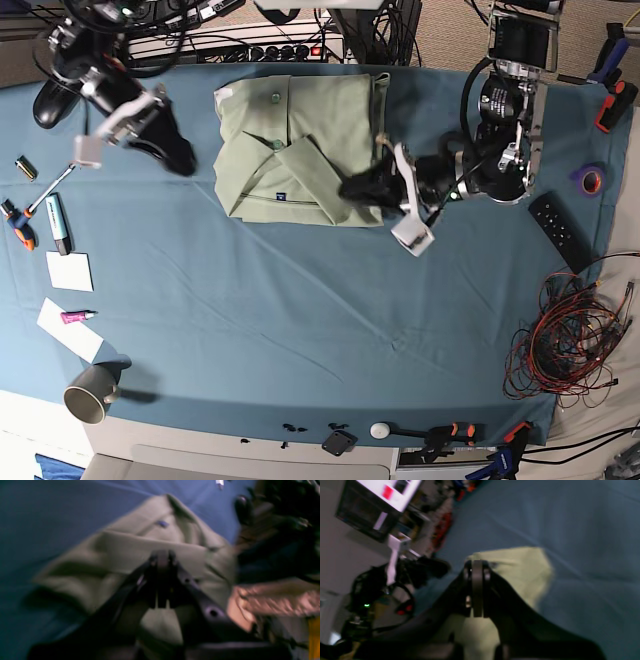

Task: Fold the T-shirt properly
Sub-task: 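Push the bundle's edges inward again with both grippers to tidy it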

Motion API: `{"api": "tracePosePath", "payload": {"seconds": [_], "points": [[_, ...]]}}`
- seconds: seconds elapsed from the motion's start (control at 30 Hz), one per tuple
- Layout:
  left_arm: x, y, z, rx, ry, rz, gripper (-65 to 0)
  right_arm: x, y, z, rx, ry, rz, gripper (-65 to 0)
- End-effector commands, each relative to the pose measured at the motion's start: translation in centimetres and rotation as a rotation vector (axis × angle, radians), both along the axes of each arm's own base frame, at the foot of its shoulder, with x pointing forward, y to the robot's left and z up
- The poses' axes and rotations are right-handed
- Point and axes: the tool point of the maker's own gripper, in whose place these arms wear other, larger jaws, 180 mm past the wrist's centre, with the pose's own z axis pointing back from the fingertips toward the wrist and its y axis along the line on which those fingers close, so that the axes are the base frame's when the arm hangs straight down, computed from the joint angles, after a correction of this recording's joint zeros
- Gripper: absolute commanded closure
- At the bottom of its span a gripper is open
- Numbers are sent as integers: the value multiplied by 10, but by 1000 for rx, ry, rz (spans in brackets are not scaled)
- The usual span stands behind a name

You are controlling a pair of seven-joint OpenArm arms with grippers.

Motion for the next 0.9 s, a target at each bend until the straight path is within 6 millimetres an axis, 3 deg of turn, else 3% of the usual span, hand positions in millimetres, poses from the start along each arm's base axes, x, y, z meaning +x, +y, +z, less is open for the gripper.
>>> {"api": "tracePosePath", "payload": {"seconds": [0.0, 0.13, 0.23, 0.47, 0.7, 0.87], "points": [[4, -4, 18, -58, -35, -4, 0, 3, 11, 12, 36, -46, 21, 0], [-4, -9, 13, -71, -5, -8, 0, -1, 53, 3, 96, -12, 119, 0], [-9, -12, 7, -72, 13, -1, 0, -11, 71, -7, 102, 36, 163, 0], [-2, -17, -11, -50, 39, 70, 0, -36, 69, -38, 31, 165, 167, 0], [-14, -37, -31, -49, 114, 38, 0, -44, 61, -66, -90, 269, 165, 0], [-13, -38, -41, 6, 86, 42, 0, -47, 52, -85, -151, 324, 138, 0]]}}
